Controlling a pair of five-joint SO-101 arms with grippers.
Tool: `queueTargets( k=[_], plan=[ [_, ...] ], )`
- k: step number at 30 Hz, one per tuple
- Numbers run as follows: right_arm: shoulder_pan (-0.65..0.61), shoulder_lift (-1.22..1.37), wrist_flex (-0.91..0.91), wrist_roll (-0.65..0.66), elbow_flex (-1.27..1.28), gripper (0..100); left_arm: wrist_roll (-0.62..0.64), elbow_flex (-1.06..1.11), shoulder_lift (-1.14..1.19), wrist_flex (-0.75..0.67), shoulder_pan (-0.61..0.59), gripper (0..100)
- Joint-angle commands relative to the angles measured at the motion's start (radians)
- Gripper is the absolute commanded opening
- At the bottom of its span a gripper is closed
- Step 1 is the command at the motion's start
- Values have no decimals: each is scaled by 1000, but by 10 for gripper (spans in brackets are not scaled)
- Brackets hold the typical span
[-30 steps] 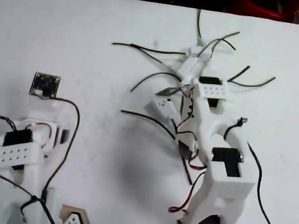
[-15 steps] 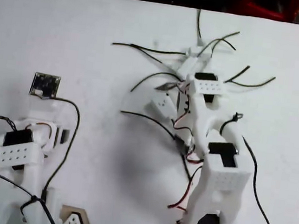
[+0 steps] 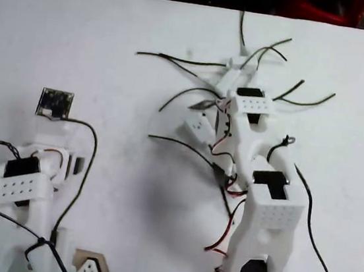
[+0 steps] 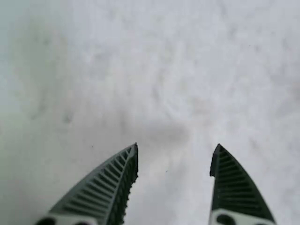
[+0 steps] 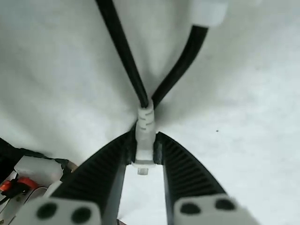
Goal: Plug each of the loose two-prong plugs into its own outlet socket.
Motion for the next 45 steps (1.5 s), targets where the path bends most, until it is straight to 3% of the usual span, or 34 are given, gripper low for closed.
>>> queueTargets(
  k=[1,9,14,25,37,41,45],
  plan=[
    [-4,-36,7,-5,-35,16,6,-9,-28,-18,-7,252],
    [73,-208,-28,-5,-28,17,6,-9,-28,-18,-7,252],
    [102,-147,-71,-3,-28,17,6,-9,-28,-18,-7,252],
    [39,1,-90,-5,-35,17,6,-9,-28,-18,-7,252],
    [36,-467,79,-12,25,17,11,-12,-28,-20,-4,252],
    [-22,-667,59,-40,170,17,20,-21,-30,-43,-2,252],
    [-125,-905,-19,-133,316,17,127,-63,-30,-55,-2,252]
  ],
)
